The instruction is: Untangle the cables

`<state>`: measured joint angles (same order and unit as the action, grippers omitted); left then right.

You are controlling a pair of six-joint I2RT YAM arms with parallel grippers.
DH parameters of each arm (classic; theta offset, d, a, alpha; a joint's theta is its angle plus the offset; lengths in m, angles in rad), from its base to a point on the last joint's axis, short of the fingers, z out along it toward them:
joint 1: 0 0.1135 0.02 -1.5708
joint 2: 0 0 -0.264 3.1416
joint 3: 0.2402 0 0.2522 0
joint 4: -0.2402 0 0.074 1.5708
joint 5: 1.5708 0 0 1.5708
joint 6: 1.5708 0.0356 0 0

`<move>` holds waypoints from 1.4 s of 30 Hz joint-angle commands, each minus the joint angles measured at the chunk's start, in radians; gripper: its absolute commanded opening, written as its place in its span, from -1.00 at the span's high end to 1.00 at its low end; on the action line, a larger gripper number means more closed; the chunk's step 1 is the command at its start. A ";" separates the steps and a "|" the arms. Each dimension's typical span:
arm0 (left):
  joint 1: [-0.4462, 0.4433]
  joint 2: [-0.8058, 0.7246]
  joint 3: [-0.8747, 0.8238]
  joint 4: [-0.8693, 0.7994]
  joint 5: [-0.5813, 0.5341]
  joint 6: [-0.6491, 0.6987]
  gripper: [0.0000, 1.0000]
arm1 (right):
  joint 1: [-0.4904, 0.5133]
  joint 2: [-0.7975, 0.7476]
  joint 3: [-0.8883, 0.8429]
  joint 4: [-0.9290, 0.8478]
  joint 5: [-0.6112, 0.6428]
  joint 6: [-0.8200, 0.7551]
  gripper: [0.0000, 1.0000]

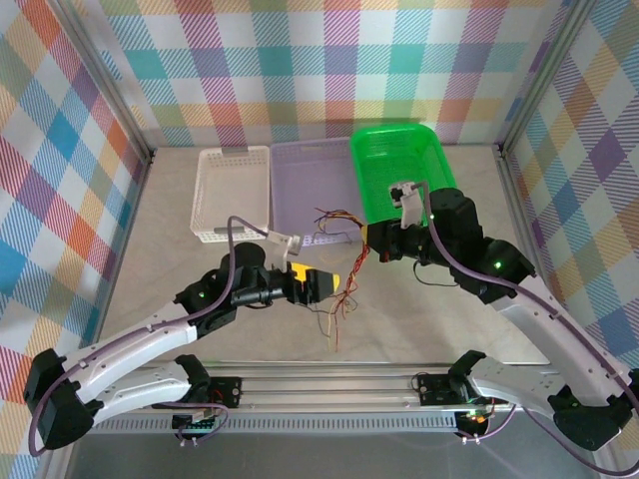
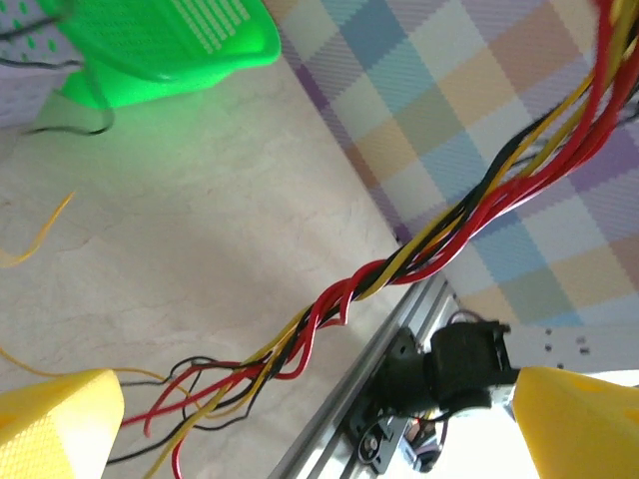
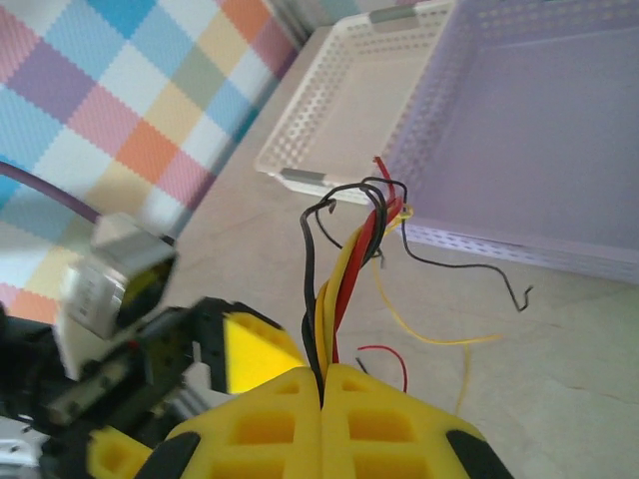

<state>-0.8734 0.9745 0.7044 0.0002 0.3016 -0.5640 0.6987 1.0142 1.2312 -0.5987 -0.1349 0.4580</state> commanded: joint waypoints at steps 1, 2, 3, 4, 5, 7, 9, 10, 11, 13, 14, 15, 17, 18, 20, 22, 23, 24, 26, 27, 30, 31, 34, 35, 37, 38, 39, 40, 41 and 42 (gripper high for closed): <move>-0.058 0.037 -0.022 0.003 -0.040 0.092 -1.00 | -0.008 0.019 0.046 0.026 -0.107 0.052 1.00; -0.073 0.051 -0.022 0.004 -0.051 0.103 -1.00 | -0.009 0.026 0.052 0.026 -0.123 0.059 1.00; -0.085 0.067 -0.022 0.005 -0.061 0.116 -1.00 | -0.010 0.034 0.057 0.026 -0.139 0.064 1.00; -0.096 0.080 -0.021 0.007 -0.068 0.127 -1.00 | -0.010 0.039 0.061 0.024 -0.144 0.069 1.00; -0.107 0.093 -0.019 0.006 -0.082 0.138 -0.99 | -0.012 0.045 0.067 0.021 -0.151 0.073 1.00; -0.124 0.113 -0.018 0.000 -0.109 0.156 -0.98 | -0.015 0.056 0.077 0.018 -0.170 0.079 1.00; -0.135 0.122 -0.016 -0.007 -0.139 0.171 -0.96 | -0.015 0.064 0.084 0.013 -0.185 0.083 1.00; -0.137 0.121 -0.018 -0.006 -0.152 0.174 -0.96 | -0.015 0.065 0.085 0.013 -0.190 0.083 1.00; -0.138 0.120 -0.019 -0.008 -0.165 0.177 -0.92 | -0.015 0.066 0.085 0.014 -0.192 0.084 1.00; -0.139 0.115 -0.021 -0.012 -0.182 0.183 -0.79 | -0.016 0.064 0.082 0.012 -0.192 0.086 1.00; -0.139 0.110 -0.024 -0.012 -0.186 0.183 -0.75 | -0.018 0.064 0.081 0.013 -0.192 0.086 1.00; -0.139 0.102 -0.028 -0.008 -0.186 0.183 -0.74 | -0.021 0.063 0.079 0.015 -0.196 0.087 1.00; -0.139 0.086 -0.034 -0.005 -0.179 0.181 -0.73 | -0.024 0.063 0.079 0.013 -0.196 0.089 1.00; -0.141 0.075 -0.038 -0.004 -0.178 0.178 -0.73 | -0.026 0.063 0.079 0.013 -0.195 0.090 1.00; -0.145 0.051 -0.053 0.002 -0.178 0.172 -0.74 | -0.034 0.062 0.077 0.014 -0.195 0.095 1.00; -0.147 0.031 -0.066 0.006 -0.182 0.163 -0.74 | -0.039 0.060 0.078 0.020 -0.205 0.100 1.00; -0.148 0.024 -0.073 0.009 -0.180 0.158 -0.71 | -0.041 0.060 0.076 0.023 -0.208 0.102 1.00; -0.148 0.018 -0.078 0.012 -0.179 0.156 -0.67 | -0.042 0.060 0.076 0.025 -0.212 0.103 1.00; -0.150 0.011 -0.088 0.017 -0.176 0.151 -0.63 | -0.043 0.062 0.076 0.029 -0.217 0.107 1.00; -0.150 0.010 -0.092 0.022 -0.175 0.149 -0.63 | -0.044 0.062 0.075 0.030 -0.221 0.106 1.00; -0.150 0.022 -0.101 0.040 -0.163 0.141 -0.58 | -0.043 0.060 0.071 0.037 -0.230 0.113 1.00; -0.151 0.029 -0.102 0.045 -0.158 0.140 -0.56 | -0.044 0.061 0.068 0.042 -0.234 0.116 1.00; -0.153 0.044 -0.105 0.057 -0.153 0.138 -0.51 | -0.044 0.057 0.064 0.051 -0.243 0.124 1.00; -0.153 0.045 -0.107 0.061 -0.153 0.138 -0.44 | -0.044 0.057 0.063 0.054 -0.247 0.126 1.00; -0.152 0.047 -0.109 0.067 -0.154 0.138 -0.36 | -0.044 0.055 0.060 0.056 -0.255 0.130 1.00; -0.153 0.047 -0.111 0.070 -0.157 0.135 -0.34 | -0.044 0.054 0.057 0.059 -0.259 0.131 1.00; -0.153 0.047 -0.111 0.075 -0.159 0.134 -0.31 | -0.044 0.052 0.054 0.061 -0.259 0.134 1.00; -0.153 0.047 -0.109 0.078 -0.156 0.134 -0.28 | -0.044 0.052 0.052 0.064 -0.263 0.136 1.00; -0.153 0.049 -0.108 0.081 -0.156 0.134 -0.25 | -0.044 0.050 0.048 0.068 -0.267 0.138 1.00; -0.153 0.051 -0.106 0.084 -0.154 0.133 -0.23 | -0.044 0.051 0.044 0.070 -0.267 0.140 1.00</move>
<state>-1.0088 1.0199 0.6044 0.0376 0.1398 -0.4294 0.6601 1.0840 1.2736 -0.5747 -0.3676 0.5755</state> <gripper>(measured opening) 0.626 0.056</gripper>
